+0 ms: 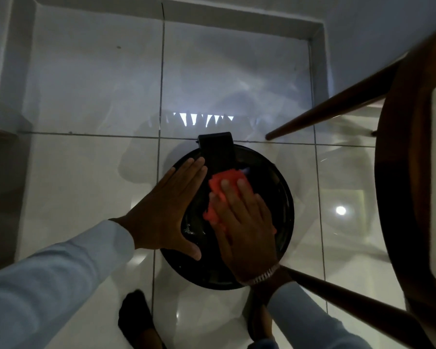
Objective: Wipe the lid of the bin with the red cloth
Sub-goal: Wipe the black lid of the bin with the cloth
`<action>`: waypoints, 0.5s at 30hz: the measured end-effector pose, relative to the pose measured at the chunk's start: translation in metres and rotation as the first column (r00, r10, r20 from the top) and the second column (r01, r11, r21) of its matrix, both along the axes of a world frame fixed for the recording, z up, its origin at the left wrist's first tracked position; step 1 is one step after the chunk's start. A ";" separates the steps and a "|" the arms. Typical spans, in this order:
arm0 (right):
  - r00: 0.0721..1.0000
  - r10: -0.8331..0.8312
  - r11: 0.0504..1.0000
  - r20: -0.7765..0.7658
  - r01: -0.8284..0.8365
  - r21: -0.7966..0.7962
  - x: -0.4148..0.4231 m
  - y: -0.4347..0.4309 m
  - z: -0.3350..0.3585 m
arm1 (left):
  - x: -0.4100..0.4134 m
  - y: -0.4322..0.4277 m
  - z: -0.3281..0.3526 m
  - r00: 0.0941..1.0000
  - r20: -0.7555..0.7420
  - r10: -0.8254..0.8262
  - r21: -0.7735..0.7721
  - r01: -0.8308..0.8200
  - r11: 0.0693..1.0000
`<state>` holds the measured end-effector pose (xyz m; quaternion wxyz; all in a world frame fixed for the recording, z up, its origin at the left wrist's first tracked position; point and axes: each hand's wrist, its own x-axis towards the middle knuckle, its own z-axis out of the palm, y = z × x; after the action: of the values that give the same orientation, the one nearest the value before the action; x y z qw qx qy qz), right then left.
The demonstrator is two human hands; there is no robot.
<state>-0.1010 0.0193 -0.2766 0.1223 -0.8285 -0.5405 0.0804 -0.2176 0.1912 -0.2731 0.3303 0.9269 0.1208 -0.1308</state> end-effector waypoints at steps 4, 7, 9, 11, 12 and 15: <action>0.988 -0.155 0.988 -0.007 0.155 0.016 0.018 -0.016 -0.003 | -0.001 -0.001 -0.002 1.000 0.014 0.021 -0.020 -0.021 1.000; 0.948 -0.317 0.948 -0.019 0.318 0.026 0.012 0.028 -0.001 | -0.001 -0.002 -0.004 0.999 0.022 0.027 -0.006 -0.027 1.000; 0.983 -0.183 0.983 0.005 0.182 0.035 -0.003 0.034 -0.001 | 0.000 -0.001 -0.004 0.999 0.026 0.029 -0.008 -0.029 1.000; 0.999 0.030 0.999 0.046 -0.032 0.038 -0.009 0.007 -0.004 | 0.000 0.000 -0.003 0.999 0.022 0.025 -0.021 -0.025 0.999; 0.994 0.090 0.996 0.066 -0.092 0.015 -0.004 -0.010 -0.003 | 0.000 0.000 -0.003 1.000 0.018 0.022 -0.025 -0.022 0.999; 0.998 -0.045 0.999 0.049 0.046 -0.019 0.020 -0.027 -0.004 | -0.001 0.000 -0.003 0.999 0.018 0.029 -0.018 -0.029 0.999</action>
<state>-0.0811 -0.0074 -0.2808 0.1023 -0.8434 -0.5237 0.0629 -0.2186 0.1913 -0.2762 0.3415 0.9233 0.1302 -0.1186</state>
